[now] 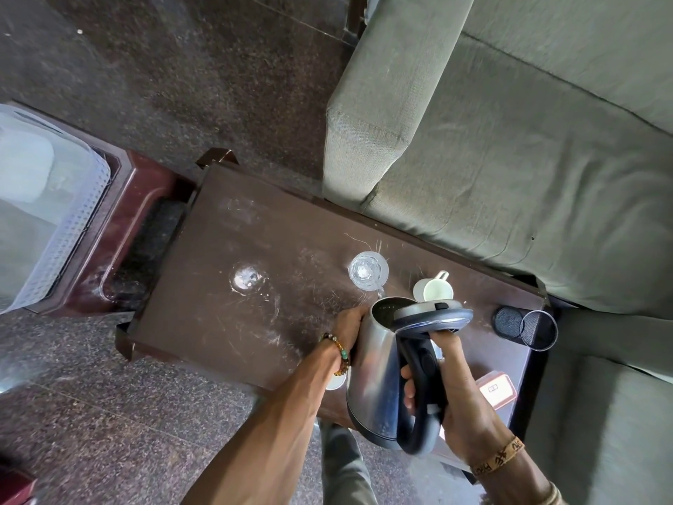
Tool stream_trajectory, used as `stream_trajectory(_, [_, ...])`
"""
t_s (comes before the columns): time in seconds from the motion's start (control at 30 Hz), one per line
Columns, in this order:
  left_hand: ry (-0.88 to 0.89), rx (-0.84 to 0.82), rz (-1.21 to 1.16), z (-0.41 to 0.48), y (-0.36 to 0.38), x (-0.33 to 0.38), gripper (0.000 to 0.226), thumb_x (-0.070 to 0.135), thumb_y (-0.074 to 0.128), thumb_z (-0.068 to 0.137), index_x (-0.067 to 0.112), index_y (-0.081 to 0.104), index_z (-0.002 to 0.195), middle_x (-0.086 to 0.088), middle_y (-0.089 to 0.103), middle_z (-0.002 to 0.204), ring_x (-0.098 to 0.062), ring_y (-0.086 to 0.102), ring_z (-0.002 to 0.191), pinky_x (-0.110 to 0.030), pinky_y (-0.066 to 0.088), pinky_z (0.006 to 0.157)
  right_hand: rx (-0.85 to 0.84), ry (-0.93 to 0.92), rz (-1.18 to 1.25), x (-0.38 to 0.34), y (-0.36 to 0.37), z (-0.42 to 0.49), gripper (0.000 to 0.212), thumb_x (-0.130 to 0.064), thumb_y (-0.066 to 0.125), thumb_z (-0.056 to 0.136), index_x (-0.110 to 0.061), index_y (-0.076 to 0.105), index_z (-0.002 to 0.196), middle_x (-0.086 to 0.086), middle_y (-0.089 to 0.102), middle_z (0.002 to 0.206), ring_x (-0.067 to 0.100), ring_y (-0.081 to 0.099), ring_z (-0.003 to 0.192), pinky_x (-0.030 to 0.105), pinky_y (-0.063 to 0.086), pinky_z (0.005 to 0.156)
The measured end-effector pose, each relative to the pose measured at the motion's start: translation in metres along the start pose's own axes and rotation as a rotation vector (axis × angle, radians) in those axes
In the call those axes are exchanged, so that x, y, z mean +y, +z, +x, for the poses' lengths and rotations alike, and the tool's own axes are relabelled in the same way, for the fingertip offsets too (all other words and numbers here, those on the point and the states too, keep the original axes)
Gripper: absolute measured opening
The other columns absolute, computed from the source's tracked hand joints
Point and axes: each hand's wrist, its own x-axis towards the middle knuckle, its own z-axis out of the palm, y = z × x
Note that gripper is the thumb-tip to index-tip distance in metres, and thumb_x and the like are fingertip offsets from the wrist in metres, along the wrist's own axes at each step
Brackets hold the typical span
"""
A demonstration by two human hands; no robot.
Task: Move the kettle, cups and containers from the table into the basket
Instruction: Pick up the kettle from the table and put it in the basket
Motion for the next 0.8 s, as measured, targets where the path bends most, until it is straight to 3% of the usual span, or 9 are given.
stream_trajectory(0.27, [0.007, -0.004, 0.005, -0.0052, 0.0024, 0.0008, 0.018, 0.027, 0.062, 0.084, 0.010, 0.069, 0.084, -0.011, 0.066, 0.090, -0.021, 0.057, 0.083, -0.034, 0.046, 0.078, -0.003, 0.015, 0.002, -0.0018, -0.0037, -0.0043, 0.082, -0.083, 0.061, 0.052, -0.004, 0.064, 0.075, 0.016, 0.055, 0.065, 0.021, 0.050, 0.051, 0.031, 0.045, 0.054])
stream_trajectory(0.5, [0.006, -0.014, 0.027, -0.0077, 0.0028, -0.0010, 0.010, 0.020, 0.056, 0.085, 0.014, 0.053, 0.092, -0.011, 0.051, 0.092, -0.022, 0.043, 0.084, -0.035, 0.036, 0.075, 0.001, 0.004, -0.014, 0.0001, -0.0040, -0.0038, 0.083, -0.087, 0.063, 0.050, -0.006, 0.066, 0.071, 0.017, 0.058, 0.067, 0.024, 0.052, 0.052, 0.033, 0.046, 0.057])
stream_trajectory(0.8, [-0.006, -0.022, 0.042, -0.0082, 0.0009, -0.0033, 0.017, 0.024, 0.059, 0.082, 0.013, 0.065, 0.092, -0.012, 0.063, 0.093, -0.021, 0.052, 0.085, -0.035, 0.042, 0.078, -0.007, 0.030, -0.020, -0.0018, -0.0063, -0.0059, 0.089, -0.088, 0.063, 0.049, -0.004, 0.066, 0.075, 0.018, 0.059, 0.067, 0.024, 0.053, 0.052, 0.031, 0.048, 0.053])
